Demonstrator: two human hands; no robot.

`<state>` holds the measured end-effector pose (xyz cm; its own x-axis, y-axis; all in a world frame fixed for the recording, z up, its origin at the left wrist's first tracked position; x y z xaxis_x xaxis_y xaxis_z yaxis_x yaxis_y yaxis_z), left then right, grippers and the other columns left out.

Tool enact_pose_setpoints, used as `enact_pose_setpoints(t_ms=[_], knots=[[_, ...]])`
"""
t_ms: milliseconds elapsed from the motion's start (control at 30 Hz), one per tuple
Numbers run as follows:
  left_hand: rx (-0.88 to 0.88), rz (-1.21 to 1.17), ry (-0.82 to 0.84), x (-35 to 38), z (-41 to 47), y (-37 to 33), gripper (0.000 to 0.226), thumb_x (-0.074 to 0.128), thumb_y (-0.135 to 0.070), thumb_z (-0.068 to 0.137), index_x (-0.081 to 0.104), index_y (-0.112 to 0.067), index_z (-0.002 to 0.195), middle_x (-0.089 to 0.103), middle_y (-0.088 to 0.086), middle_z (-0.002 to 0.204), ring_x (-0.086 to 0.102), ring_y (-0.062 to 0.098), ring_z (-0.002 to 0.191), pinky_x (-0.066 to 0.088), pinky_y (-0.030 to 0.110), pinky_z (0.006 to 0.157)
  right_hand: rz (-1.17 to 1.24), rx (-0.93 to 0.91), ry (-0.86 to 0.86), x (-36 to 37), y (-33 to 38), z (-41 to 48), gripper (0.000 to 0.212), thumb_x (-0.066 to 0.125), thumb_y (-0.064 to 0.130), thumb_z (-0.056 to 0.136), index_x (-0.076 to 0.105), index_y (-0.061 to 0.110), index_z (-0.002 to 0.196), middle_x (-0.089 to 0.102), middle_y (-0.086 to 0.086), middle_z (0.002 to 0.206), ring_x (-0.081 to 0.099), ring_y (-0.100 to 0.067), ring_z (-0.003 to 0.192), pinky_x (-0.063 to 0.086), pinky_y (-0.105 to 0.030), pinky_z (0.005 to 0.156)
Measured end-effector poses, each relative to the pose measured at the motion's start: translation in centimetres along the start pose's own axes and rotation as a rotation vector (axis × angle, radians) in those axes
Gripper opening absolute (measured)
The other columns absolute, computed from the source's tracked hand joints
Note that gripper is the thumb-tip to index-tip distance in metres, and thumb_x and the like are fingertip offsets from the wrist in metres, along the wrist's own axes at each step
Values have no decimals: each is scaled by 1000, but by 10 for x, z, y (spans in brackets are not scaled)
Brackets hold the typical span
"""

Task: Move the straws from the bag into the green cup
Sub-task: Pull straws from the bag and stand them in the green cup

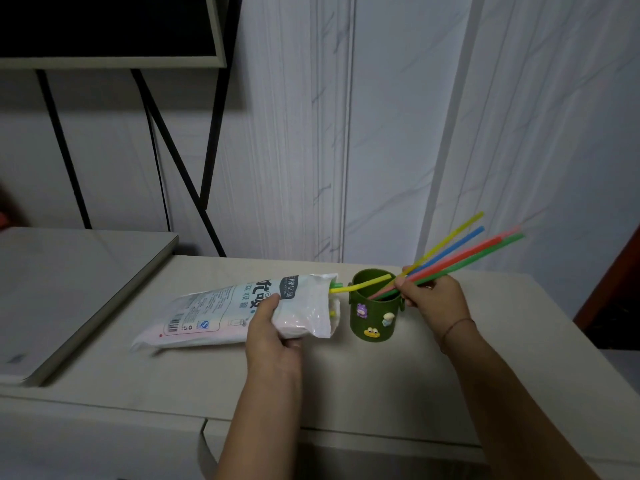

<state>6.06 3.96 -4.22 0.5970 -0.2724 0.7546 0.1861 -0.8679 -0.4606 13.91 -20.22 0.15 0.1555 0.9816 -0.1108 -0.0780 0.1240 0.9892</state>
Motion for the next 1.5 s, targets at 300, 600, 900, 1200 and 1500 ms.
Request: enact_pose_setpoints(t_ms=[300, 600, 900, 1200, 1500], knots=[[1, 36, 3, 4, -9, 9, 47, 63, 0, 83, 54, -17, 126, 68, 3, 105, 65, 17, 84, 53, 40, 83, -49, 222, 88, -9, -19, -15, 24, 63, 13, 86, 57, 4, 64, 49, -5, 50, 43, -11, 41, 41, -17, 43], [153, 139, 89, 14, -22, 8, 47, 71, -3, 78, 61, -11, 123, 70, 8, 116, 69, 21, 98, 55, 37, 86, 593, 566, 212, 30, -14, -64, 53, 32, 51, 95, 59, 6, 96, 61, -14, 99, 58, -27, 98, 48, -42, 83], [388, 276, 204, 26, -40, -5, 54, 75, -2, 75, 60, -14, 125, 70, 1, 117, 68, 19, 106, 53, 42, 95, 1091, 636, 150, 40, -25, -66, 43, 27, 27, 95, 59, 6, 115, 57, -16, 127, 49, -33, 125, 34, -49, 106], [377, 341, 318, 37, -53, 4, 45, 73, -3, 78, 62, -18, 119, 72, 0, 112, 69, 19, 104, 55, 37, 91, 1038, 574, 356, 87, -6, -80, 48, 35, 36, 98, 52, 7, 132, 54, -20, 135, 52, -38, 123, 46, -49, 100], [197, 191, 244, 23, -37, 8, 32, 70, -5, 81, 64, -19, 110, 70, 7, 117, 67, 23, 108, 51, 43, 97, 427, 287, 105, 49, -2, -65, 12, 54, 25, 92, 63, 17, 92, 58, -9, 74, 51, -17, 62, 43, -29, 58]])
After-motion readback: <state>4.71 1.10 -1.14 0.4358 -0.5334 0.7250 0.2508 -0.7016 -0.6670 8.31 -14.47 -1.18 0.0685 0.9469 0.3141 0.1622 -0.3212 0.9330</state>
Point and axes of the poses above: each hand's wrist, its own z-axis towards the middle knuckle, its own x-axis out of the palm, y = z × x, the point moved 8 cm from there along z, towards the middle knuckle
